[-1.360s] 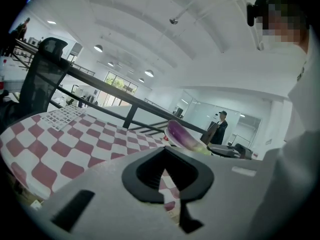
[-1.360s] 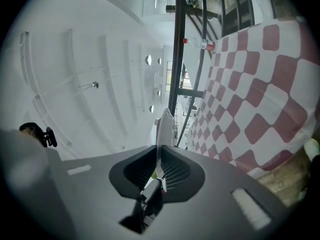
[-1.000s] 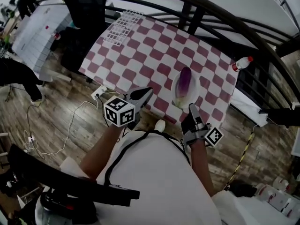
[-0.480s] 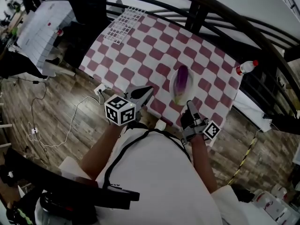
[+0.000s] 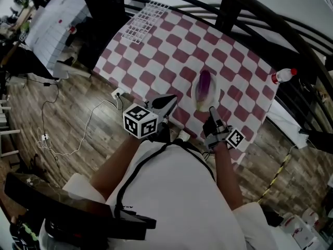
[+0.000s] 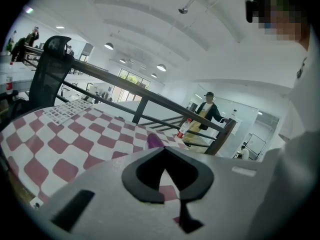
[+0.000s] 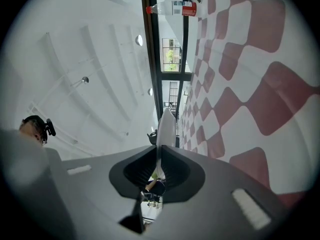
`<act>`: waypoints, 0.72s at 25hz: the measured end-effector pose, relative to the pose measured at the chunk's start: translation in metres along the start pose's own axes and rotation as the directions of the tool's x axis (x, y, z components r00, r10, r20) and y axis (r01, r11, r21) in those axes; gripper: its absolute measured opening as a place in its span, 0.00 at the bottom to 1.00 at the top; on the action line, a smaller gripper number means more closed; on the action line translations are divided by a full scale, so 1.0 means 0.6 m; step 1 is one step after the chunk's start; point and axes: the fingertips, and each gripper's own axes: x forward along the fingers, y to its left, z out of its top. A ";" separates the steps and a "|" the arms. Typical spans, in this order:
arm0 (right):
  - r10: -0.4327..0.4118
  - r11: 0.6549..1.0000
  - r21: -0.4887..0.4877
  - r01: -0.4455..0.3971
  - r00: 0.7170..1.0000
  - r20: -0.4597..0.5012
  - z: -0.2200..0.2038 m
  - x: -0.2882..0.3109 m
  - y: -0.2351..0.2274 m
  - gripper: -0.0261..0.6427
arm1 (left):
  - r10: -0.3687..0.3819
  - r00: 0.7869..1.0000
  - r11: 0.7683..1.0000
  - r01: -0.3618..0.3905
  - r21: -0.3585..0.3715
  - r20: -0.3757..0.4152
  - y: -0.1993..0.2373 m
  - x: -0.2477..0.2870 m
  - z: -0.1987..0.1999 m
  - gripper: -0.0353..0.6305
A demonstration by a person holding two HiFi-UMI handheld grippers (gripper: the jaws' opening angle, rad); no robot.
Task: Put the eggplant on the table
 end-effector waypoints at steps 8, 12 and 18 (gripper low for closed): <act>-0.044 0.999 0.009 0.044 0.999 -0.018 -0.008 0.043 -0.056 0.09 | -0.020 0.999 0.999 0.022 0.030 -0.049 0.023 0.013 0.000 0.06; -0.064 0.998 0.004 0.064 0.998 -0.016 -0.008 0.065 -0.074 0.09 | -0.026 0.998 0.999 0.028 0.039 -0.058 0.040 0.017 0.008 0.06; -0.076 0.997 0.014 0.076 0.997 -0.001 -0.017 0.090 -0.096 0.09 | -0.045 0.995 0.997 0.050 0.059 -0.091 0.070 0.012 0.011 0.06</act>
